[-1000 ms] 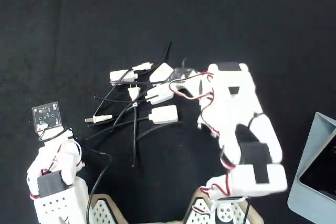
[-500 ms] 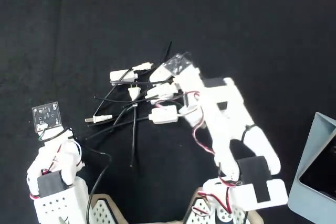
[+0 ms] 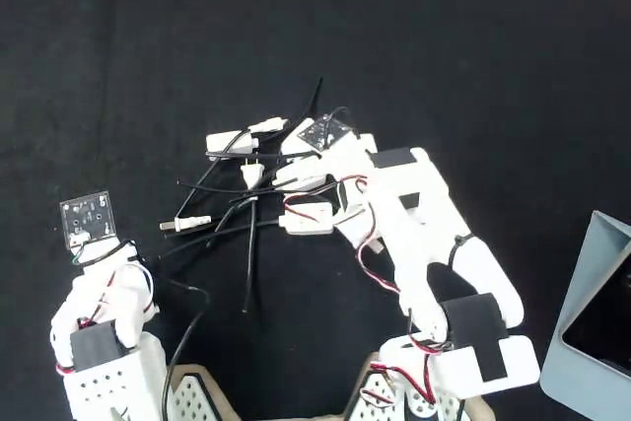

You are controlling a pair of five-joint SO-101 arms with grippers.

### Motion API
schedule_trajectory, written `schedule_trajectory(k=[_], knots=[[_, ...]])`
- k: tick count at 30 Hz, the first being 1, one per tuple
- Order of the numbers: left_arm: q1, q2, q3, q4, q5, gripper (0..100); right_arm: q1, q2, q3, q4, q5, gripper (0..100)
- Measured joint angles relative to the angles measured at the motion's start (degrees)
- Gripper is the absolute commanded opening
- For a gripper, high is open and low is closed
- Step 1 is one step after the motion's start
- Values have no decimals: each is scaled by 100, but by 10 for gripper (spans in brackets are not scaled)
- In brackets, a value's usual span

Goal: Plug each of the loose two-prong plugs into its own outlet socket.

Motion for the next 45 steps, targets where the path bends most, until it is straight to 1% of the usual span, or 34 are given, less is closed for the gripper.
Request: schedule_trajectory(k=[8, 11, 17, 20, 24, 28, 31, 36, 38, 41, 45], knots=[[0, 0, 0, 0, 0, 30, 0, 273, -53, -18, 0, 57], [0, 0, 0, 0, 0, 30, 0, 501, -176, -18, 0, 9], [0, 0, 0, 0, 0, 30, 9, 624, -290, 105, 0, 11], [0, 0, 0, 0, 0, 30, 0, 334, -299, 501, 79, 11], [0, 0, 0, 0, 0, 30, 0, -703, -299, 1011, 53, 11], [0, 0, 0, -35, 0, 30, -53, -2040, -299, 1521, -466, 11], [0, 0, 0, -281, 0, 30, -220, -2963, -299, 1785, -888, 11], [0, 0, -246, -818, -9, 30, -686, -4202, -255, 1908, -1916, 11], [0, 0, -484, -993, -9, 30, -941, -4615, -35, 1662, -2268, 11], [9, 0, -932, -1204, 79, 29, -1310, -5187, 571, 993, -2725, 11], [413, -18, -1345, -1292, 668, 30, -1741, -5925, 1670, -264, -3481, 11]])
